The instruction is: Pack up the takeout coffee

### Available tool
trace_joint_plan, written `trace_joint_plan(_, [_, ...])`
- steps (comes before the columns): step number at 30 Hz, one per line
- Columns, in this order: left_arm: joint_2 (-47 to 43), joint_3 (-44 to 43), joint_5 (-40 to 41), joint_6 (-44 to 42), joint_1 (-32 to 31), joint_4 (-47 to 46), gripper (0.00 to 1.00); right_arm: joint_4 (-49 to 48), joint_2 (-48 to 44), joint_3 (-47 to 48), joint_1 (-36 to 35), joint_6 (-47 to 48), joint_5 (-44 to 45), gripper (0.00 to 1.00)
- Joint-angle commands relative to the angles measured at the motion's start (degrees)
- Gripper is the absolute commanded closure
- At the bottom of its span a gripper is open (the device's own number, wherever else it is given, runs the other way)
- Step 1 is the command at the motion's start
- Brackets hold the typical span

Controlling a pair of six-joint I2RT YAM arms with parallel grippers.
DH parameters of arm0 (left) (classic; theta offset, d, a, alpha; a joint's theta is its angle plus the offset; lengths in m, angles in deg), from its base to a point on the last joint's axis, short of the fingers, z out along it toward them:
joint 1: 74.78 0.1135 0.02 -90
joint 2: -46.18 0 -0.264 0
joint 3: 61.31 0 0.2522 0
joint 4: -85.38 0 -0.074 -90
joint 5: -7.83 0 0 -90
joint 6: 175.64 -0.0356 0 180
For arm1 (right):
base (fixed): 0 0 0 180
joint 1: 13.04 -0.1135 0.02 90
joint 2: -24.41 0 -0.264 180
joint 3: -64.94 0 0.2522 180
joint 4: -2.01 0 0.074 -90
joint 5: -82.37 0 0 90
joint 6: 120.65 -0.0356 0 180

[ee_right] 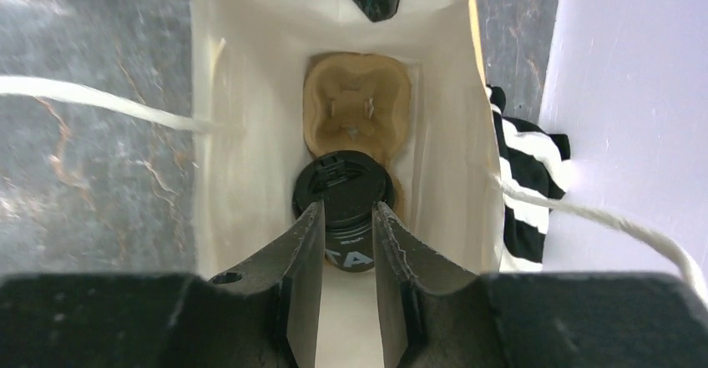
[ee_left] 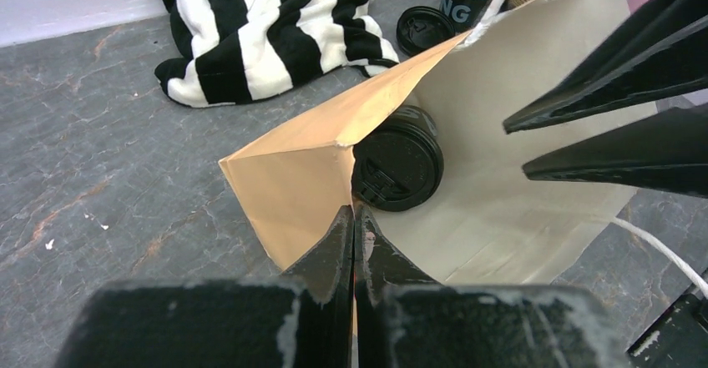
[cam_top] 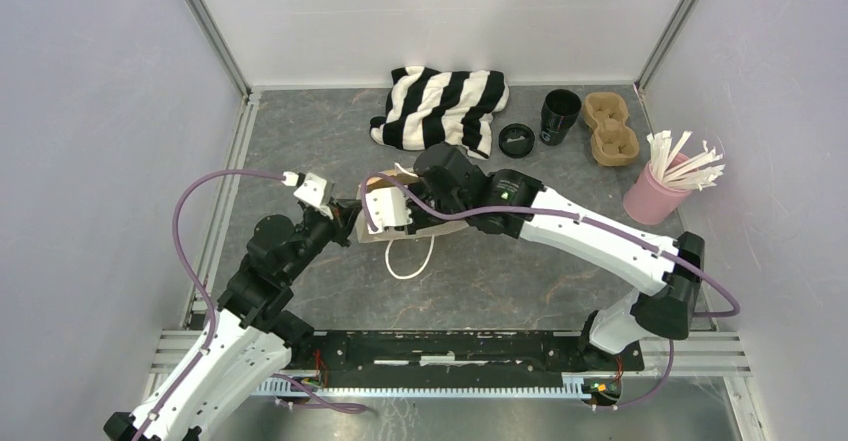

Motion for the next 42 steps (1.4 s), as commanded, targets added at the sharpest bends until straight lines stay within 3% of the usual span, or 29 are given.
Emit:
trace_joint_plan(1, [-0.4,2.1,1.0,-4.4,0.2,-7.5,0.98,3.0,3.2,2.0,0.5,10.0,2.4,0.68])
trace_joint_plan(7, [-1.1,2.9,0.2,-2.6,0.2,-7.8,0.98,2.5,6.3,1.0,1.7,15.6,5.7,0.62])
trace_joint_plan(14, [-1.5,1.5,-0.2,-2.6,0.2,-5.4,0.98,-0.8,7.6,-3.7,3.6,16.6,6.9,0.30])
trace_joint_plan(21, [-2.1,2.1,-1.8,-1.6,0.2,-5.2,0.98,-4.1,8.2,-6.7,6.0,17.4,6.2,0.17])
trace_joint_plan(42, [-0.5,1.1,-3.9,0.1,0.2,-5.5,0.98,-9.6,16.7,-7.1,8.3,20.1,9.8,0.08])
